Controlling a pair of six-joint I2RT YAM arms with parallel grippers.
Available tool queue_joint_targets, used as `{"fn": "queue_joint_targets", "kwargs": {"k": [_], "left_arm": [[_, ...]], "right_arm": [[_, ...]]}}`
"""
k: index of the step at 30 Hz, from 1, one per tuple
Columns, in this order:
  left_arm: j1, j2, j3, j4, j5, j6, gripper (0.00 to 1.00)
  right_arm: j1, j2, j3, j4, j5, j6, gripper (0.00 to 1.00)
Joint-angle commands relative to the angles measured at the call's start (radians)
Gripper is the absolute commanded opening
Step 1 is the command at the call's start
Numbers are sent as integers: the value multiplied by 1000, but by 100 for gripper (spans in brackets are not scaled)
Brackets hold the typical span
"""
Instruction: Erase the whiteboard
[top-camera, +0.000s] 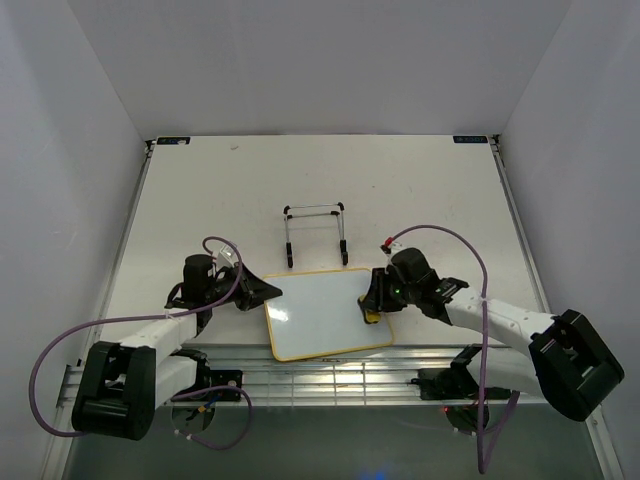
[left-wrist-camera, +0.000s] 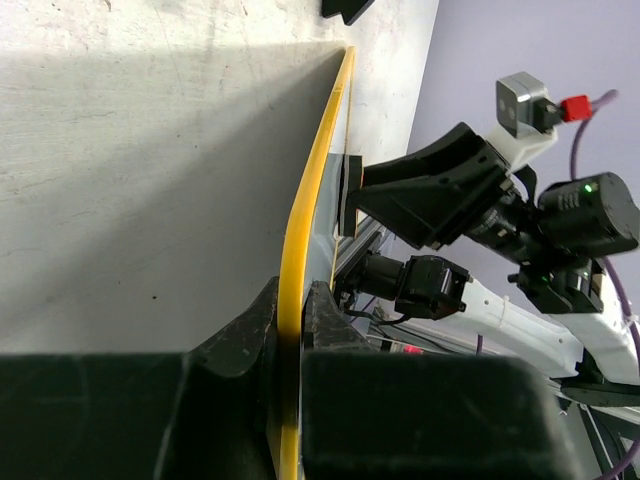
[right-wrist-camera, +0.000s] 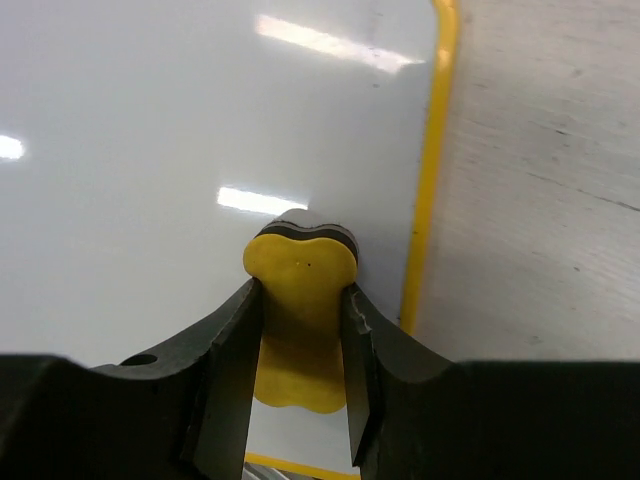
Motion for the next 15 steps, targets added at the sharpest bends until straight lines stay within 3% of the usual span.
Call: {"fn": "queue_joint_targets", "kwargs": {"k": [1,15], "left_arm": [[1,17,8,-75,-186,34,0],[-1,-39,5,-143,-374,-41,0]], "right_arm": [[-86,5,-104,-180,-92,-50,15],[-104,-23,-75,-320,-17,-51,14]]}}
